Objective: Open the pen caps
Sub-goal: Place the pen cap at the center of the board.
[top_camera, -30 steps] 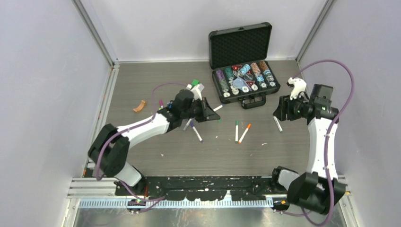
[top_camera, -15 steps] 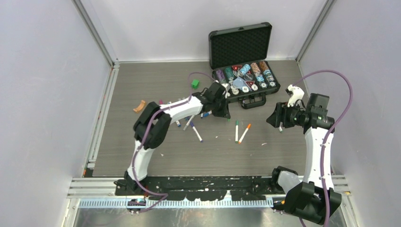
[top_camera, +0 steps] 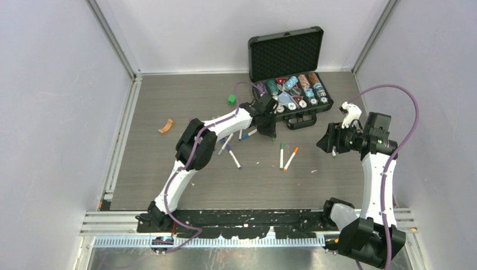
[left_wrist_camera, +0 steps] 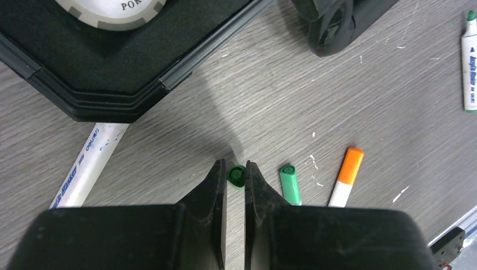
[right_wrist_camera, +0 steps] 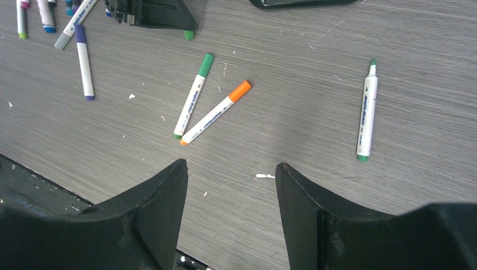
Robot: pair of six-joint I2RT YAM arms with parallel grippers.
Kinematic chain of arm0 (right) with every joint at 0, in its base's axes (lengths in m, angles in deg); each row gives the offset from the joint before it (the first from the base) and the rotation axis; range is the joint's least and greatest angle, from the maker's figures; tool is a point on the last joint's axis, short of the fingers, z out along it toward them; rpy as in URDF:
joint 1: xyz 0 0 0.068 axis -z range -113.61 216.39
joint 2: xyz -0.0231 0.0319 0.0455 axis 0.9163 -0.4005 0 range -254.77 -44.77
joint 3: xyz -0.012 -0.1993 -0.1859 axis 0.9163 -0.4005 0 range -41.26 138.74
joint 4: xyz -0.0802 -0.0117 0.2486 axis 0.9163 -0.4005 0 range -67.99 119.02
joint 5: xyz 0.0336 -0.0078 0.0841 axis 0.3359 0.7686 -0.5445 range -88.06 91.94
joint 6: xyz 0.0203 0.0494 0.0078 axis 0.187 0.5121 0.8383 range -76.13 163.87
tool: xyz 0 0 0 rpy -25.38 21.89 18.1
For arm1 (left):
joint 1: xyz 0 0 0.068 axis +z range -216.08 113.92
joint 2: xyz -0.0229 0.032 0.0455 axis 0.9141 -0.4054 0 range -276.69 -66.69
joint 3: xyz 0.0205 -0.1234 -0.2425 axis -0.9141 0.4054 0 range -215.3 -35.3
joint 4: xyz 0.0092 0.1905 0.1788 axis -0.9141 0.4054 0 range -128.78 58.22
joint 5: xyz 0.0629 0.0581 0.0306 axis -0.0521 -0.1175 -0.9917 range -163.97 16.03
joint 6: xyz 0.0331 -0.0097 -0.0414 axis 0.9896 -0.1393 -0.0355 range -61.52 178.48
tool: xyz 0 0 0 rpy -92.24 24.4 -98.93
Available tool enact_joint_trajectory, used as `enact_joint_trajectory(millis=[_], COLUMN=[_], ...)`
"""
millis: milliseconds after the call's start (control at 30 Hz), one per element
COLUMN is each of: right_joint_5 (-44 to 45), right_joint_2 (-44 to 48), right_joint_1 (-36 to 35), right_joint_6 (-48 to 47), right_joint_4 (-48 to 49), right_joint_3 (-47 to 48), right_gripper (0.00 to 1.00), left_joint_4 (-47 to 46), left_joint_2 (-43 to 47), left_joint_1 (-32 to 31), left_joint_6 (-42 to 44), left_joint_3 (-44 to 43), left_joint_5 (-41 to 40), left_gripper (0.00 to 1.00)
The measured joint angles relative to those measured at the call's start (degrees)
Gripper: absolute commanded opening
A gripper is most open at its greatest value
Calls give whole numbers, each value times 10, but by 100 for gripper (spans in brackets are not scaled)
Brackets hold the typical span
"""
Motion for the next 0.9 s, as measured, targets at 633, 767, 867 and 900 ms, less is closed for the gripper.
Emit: enact_joint_trajectory(millis=[633, 767, 867, 900], right_joint_5=[-2, -3, -4, -4], right_joint_2=[-1, -2, -2, -2], right_joint_1=[0, 0, 0, 0], right_joint_6=[0, 0, 0, 0], right_joint_4=[0, 0, 0, 0], right_joint_3=[0, 0, 0, 0], right_gripper=[64, 64, 64, 64], left_joint_4=[23, 23, 25, 25], left_joint_2=[-37, -41, -45, -46], left_joint_1=[3, 5, 7, 7], left_joint_6=[0, 0, 0, 0], left_joint_3=[-63, -70, -76, -78], left_joint_5=[-10, -10, -10, -10], left_gripper=[7, 8, 11, 12])
